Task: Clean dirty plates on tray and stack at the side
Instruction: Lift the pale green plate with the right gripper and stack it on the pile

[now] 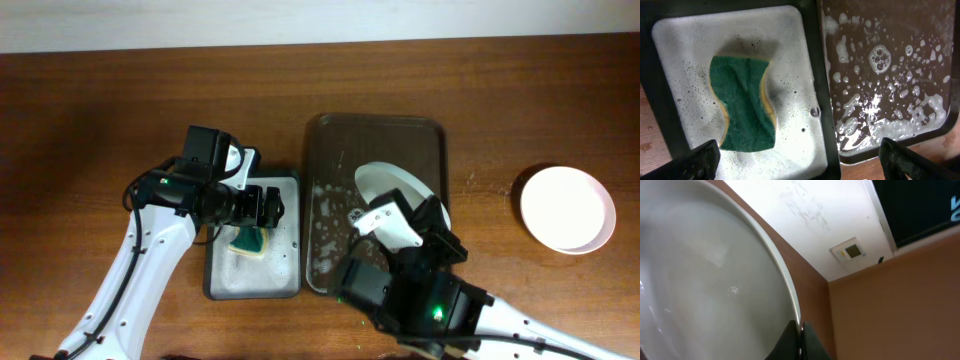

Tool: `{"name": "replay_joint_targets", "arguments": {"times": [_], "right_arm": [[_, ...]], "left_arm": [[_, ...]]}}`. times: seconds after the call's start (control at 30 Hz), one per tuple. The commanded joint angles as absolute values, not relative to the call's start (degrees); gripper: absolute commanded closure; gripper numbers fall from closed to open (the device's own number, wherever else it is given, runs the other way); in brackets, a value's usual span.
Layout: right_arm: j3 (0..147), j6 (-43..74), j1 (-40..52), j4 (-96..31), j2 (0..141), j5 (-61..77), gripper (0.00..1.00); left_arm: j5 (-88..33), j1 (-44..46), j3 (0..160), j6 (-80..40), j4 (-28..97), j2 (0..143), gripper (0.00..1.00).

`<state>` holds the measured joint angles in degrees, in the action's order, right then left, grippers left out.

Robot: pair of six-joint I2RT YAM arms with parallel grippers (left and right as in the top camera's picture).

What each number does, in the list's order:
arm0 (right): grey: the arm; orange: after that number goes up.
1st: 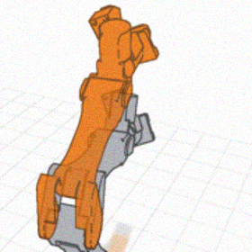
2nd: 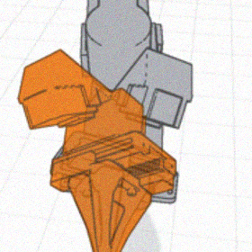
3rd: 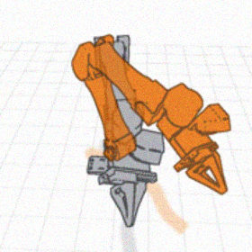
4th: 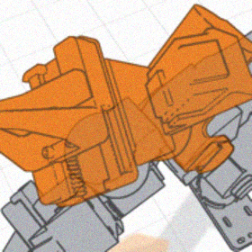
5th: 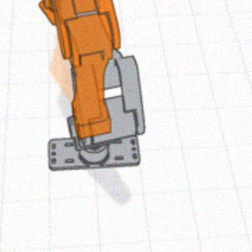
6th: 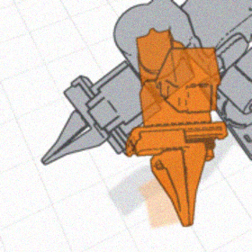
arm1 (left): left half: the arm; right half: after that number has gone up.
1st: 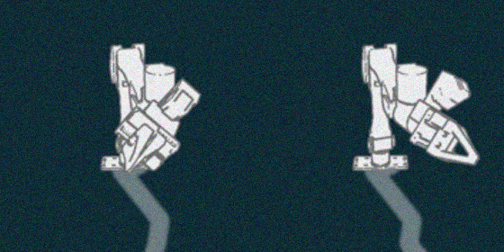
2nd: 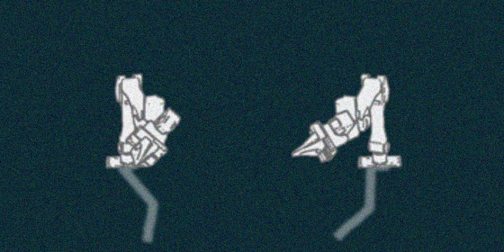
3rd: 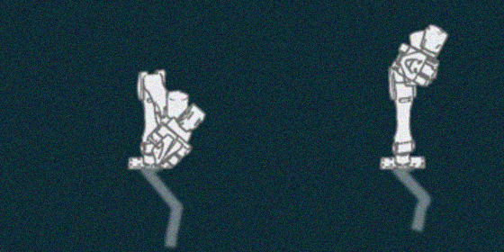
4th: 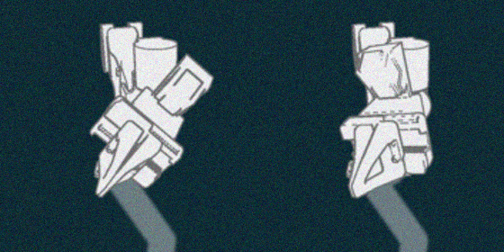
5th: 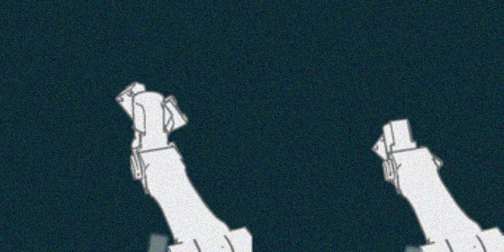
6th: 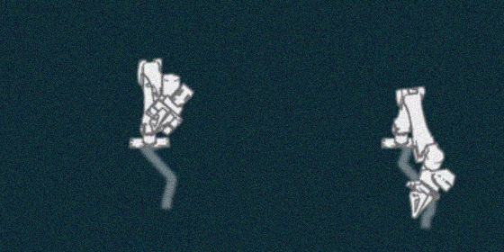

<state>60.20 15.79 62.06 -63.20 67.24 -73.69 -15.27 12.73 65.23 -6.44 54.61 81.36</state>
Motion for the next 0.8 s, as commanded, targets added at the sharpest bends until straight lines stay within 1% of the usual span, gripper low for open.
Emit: {"name": "replay_joint_targets", "arguments": {"times": [0.0,0.03,0.07,0.1,0.13,0.17,0.2,0.23,0.77], "right_arm": [[61.3,9.3,56.73,-61.84,67.29,-73.1,0.96],[61.34,12.23,55.2,-60.27,67.29,-74.61,0.96],[61.41,10.81,55.33,-58.65,67.29,-71.64,0.96],[61.41,9.06,55.37,-60.05,67.29,-72.49,0.96],[61.41,13.69,54.72,-58.67,67.29,-73.28,0.96],[61.41,11.99,54.74,-55.22,67.37,-68.01,0.96],[61.39,9.54,54.37,-56.51,67.55,-69.41,0.96],[61.39,11.29,53.54,-56.03,67.61,-69.95,0.96],[61.39,11.25,53.6,-57.19,67.61,-68.75,0.96]], "left_arm": [[-16.32,12.58,65.3,-5.52,54.68,80.93,0.0],[-16.32,12.58,65.3,-5.52,54.68,80.93,0.0],[-16.32,12.58,65.3,-5.52,54.68,80.93,0.0],[-16.32,12.58,65.3,-5.52,54.68,80.93,0.0],[-16.32,12.58,65.3,-5.52,54.68,80.93,0.0],[-16.32,12.58,65.3,-5.52,54.68,80.93,0.0],[-16.32,12.58,65.3,-5.52,54.68,80.93,0.0],[-16.32,12.58,65.3,-5.52,54.68,80.93,0.0],[-16.32,12.58,65.3,-5.52,54.68,80.93,0.0]]}}
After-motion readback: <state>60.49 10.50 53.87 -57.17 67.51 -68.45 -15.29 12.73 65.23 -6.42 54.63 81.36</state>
